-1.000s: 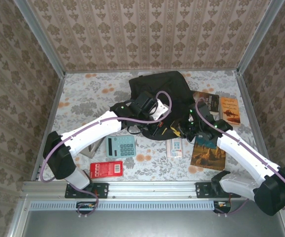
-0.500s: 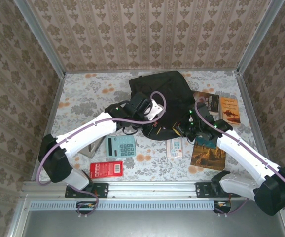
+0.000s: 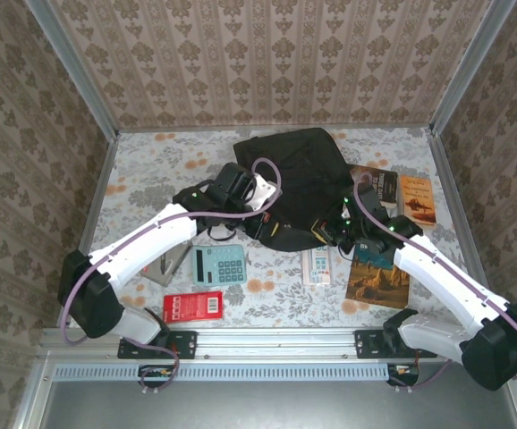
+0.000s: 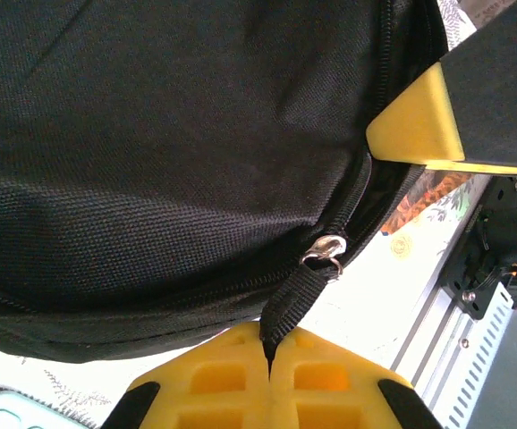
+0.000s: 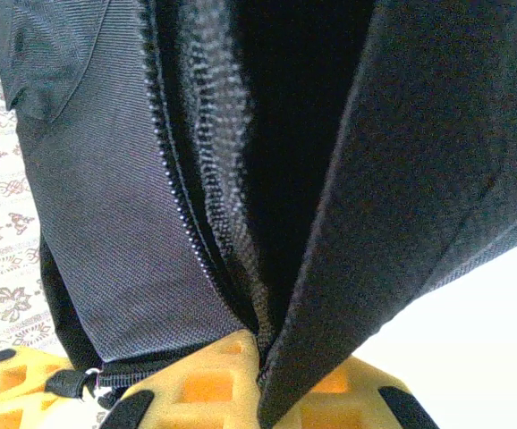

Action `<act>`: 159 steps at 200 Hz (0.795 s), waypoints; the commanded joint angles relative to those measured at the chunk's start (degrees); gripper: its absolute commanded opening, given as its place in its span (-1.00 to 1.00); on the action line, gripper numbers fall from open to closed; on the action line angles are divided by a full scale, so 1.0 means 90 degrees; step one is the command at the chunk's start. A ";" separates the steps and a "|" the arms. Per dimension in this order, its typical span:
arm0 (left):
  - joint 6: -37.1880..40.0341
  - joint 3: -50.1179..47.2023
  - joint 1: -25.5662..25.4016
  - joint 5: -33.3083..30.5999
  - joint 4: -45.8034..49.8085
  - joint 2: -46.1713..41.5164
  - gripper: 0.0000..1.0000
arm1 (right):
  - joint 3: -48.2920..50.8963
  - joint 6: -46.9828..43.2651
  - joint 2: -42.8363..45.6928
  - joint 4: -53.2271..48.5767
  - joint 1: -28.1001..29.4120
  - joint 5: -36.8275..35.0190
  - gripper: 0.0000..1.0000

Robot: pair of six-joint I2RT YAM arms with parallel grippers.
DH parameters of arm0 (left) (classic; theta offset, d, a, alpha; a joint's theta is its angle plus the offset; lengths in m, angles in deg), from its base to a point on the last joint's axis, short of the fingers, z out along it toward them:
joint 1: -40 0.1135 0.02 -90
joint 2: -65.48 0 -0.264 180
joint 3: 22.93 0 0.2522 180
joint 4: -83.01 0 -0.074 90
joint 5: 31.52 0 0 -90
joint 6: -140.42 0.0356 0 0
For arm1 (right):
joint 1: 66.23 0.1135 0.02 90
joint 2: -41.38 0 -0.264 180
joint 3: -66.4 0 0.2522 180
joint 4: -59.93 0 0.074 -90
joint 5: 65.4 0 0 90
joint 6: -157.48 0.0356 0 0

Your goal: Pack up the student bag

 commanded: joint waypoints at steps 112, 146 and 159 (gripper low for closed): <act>0.0512 0.1393 -0.0278 -0.0201 0.0835 0.0359 -1.00 | -0.0942 -0.1658 -0.0833 -0.1295 -0.0023 0.0229 -0.98; 0.0340 0.1747 -0.0186 -0.0372 0.0908 0.0782 -1.00 | -0.0874 -0.1824 -0.0810 -0.1041 0.0050 0.0541 -0.91; 0.0247 0.1838 -0.0099 -0.0249 0.0893 0.0923 -1.00 | -0.0874 -0.1937 -0.0833 -0.1020 0.0121 0.0547 -0.90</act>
